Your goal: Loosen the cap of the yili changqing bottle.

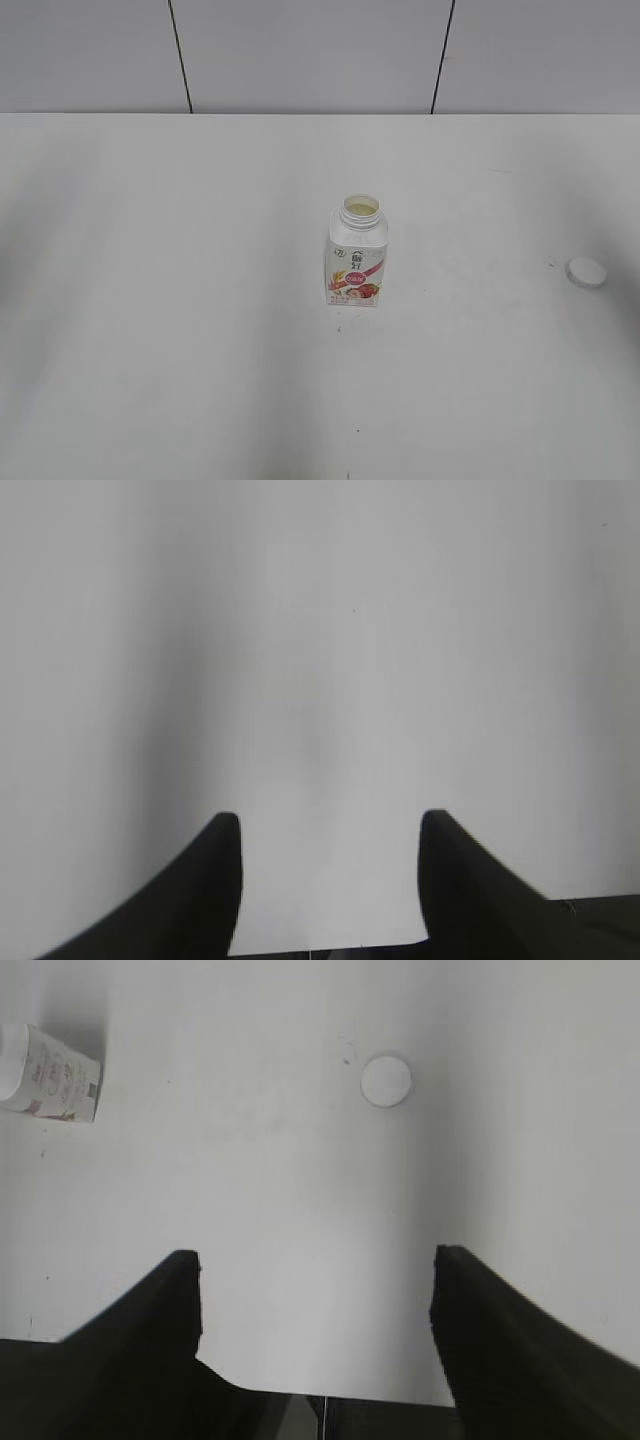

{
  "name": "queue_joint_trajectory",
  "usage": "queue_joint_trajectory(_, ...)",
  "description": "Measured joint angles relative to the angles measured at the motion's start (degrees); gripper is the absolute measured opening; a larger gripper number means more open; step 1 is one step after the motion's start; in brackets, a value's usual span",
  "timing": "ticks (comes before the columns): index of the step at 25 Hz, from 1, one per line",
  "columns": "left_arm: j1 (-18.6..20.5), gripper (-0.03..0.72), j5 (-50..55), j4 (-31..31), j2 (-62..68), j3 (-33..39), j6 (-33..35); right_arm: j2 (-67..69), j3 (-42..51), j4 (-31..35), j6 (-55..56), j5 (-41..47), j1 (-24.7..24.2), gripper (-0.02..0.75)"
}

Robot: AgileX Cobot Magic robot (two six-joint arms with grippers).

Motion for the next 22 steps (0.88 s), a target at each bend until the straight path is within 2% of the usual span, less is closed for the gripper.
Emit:
queue_joint_trajectory(8, 0.00, 0.354, -2.62, 0.17, -17.69, 8.23, 0.32, -15.86, 11.78, 0.00, 0.42, 0.13, 0.00, 0.563)
queue_joint_trajectory(18, 0.00, 0.341, -4.69, -1.00, -38.72, 23.44, 1.43, -38.07, 22.70, 0.00, 0.42, 0.19, 0.00, 0.563)
queue_joint_trajectory(22, 0.00, 0.338, -5.30, -1.18, -46.98, 26.38, 2.60, -46.16, 27.39, -0.11, 0.46, 0.24, 0.00, 0.563)
